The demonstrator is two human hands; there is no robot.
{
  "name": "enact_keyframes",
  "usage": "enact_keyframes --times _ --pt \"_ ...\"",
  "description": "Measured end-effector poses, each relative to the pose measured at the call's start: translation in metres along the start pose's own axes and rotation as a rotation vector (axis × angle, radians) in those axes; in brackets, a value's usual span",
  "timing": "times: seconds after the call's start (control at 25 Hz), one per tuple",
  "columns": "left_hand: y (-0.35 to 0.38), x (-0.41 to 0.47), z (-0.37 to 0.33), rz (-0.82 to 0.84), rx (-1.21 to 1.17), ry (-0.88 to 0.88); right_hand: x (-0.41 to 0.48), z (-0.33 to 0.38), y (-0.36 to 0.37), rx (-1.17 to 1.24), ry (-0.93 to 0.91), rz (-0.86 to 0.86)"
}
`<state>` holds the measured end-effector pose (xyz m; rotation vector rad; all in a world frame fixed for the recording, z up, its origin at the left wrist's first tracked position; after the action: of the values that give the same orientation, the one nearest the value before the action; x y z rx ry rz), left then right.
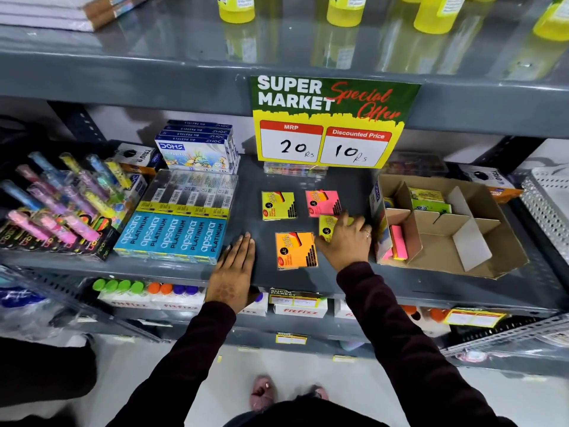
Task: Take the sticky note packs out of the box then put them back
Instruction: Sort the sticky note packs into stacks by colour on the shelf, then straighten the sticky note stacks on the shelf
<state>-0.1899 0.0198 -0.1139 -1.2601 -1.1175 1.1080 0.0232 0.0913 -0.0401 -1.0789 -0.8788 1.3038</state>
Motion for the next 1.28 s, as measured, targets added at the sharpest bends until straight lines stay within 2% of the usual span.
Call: enact_keyframes --times 0.32,0.6,0.8,0.92,1.04,1.28 --pt "-0.003 0.001 0.000 -0.042 -0.107 -0.002 0.046 0.094 0.024 0.044 -0.220 0.129" --pt "-0.002 0.001 0.000 -0.004 -0.115 -0.008 0.062 0.118 0.044 0.070 -0.229 0.195" --pt "-0.001 0.002 0.001 0.000 -0.110 0.004 0.045 0.092 0.027 0.092 -0.188 0.132" --pt "-0.003 0.001 -0.001 -0.008 -0.055 0.001 0.029 0.040 0.011 0.026 -0.049 0.079" --pt "0.000 0.000 -0.001 -0.007 0.008 0.002 0.015 -0.003 0.011 -0.004 0.089 0.118" --pt "0.003 0.001 -0.001 0.019 0.013 0.007 0.009 -0.005 0.015 0.026 0.053 0.058"
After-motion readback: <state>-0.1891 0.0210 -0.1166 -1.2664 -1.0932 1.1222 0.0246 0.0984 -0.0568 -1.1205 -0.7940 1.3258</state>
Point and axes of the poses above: each hand's wrist, its own x-axis towards the middle knuckle, its own y-axis out of the palm, z = x × y, the point moved 5 cm from there along x, towards the middle knuckle, and after that the axes turned 3 degrees about z, right-handed, at the moved point
